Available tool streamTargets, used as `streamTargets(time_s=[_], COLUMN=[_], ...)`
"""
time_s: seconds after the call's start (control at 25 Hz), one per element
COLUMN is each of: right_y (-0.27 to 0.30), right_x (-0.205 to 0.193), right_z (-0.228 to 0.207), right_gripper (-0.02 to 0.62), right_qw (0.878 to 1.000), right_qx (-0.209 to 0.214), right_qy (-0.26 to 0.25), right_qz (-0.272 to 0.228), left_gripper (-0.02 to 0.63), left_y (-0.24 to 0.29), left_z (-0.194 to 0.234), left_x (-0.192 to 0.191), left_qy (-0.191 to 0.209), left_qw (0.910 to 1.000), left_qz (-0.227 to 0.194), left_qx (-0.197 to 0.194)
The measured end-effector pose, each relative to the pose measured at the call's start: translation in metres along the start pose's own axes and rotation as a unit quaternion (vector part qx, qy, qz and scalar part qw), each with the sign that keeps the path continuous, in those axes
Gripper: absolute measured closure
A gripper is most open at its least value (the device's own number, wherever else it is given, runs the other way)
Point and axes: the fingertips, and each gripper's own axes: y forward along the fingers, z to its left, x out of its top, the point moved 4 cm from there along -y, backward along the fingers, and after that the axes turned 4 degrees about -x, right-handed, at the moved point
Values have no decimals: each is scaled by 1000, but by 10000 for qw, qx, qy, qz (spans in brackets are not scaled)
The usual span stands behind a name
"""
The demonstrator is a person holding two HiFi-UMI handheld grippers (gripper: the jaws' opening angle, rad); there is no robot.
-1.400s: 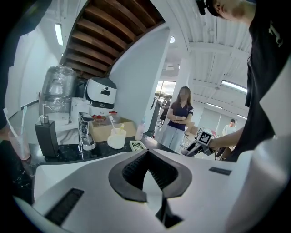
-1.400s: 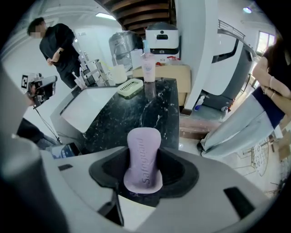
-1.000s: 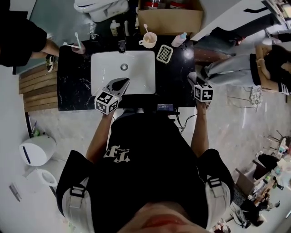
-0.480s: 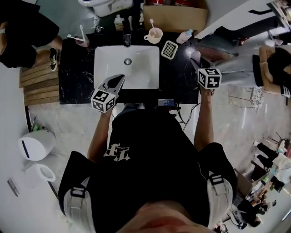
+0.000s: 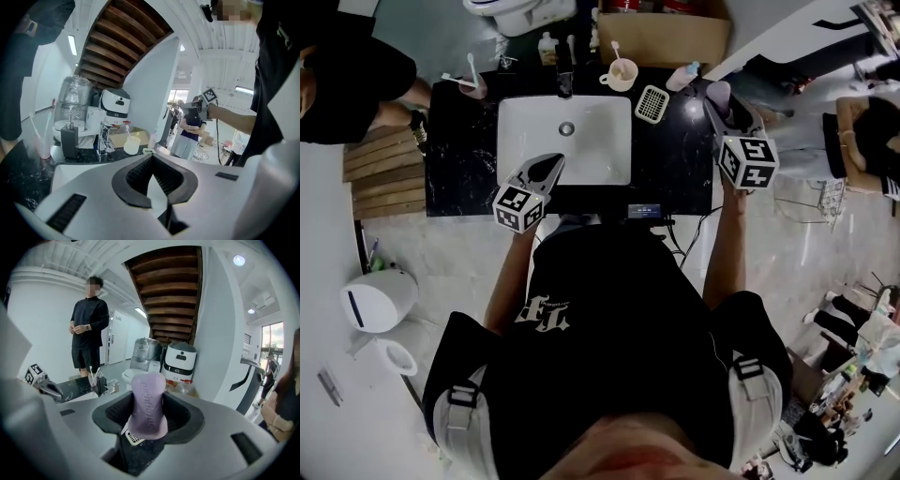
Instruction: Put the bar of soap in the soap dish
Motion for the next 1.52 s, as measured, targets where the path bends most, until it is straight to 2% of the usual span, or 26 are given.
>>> streamTargets(time_s=[0.2,0.36,0.48,0.64,0.92,1.2,1.52], right_y=[-34,-61,-70,-68,-32,37,114], right_x=[45,76,85,82,46,-15,-87], right_z=[-2,4,6,6,5,3,13], right_gripper=[391,391,391,391,391,391,391], right_qw=[9958,9872,9841,9846,9921,9982,9960], right_qx=[-286,-394,-381,-306,-14,171,290], right_qy=[-19,-166,-239,-176,118,463,625], right_qz=[-872,-1539,-1718,-1715,-1252,-344,576], left_gripper=[598,598,598,598,598,598,598], left_y=[-1,3,6,11,14,11,2], left_z=[2,3,0,-4,-9,-8,-6], left_x=[27,39,41,45,42,34,25], left_qy=[33,167,199,269,267,174,74], left_qw=[9994,9991,9991,9990,9993,9995,9989], left_qz=[-358,-379,-364,-348,-274,-189,-116], left_qx=[22,14,-20,-58,5,191,445])
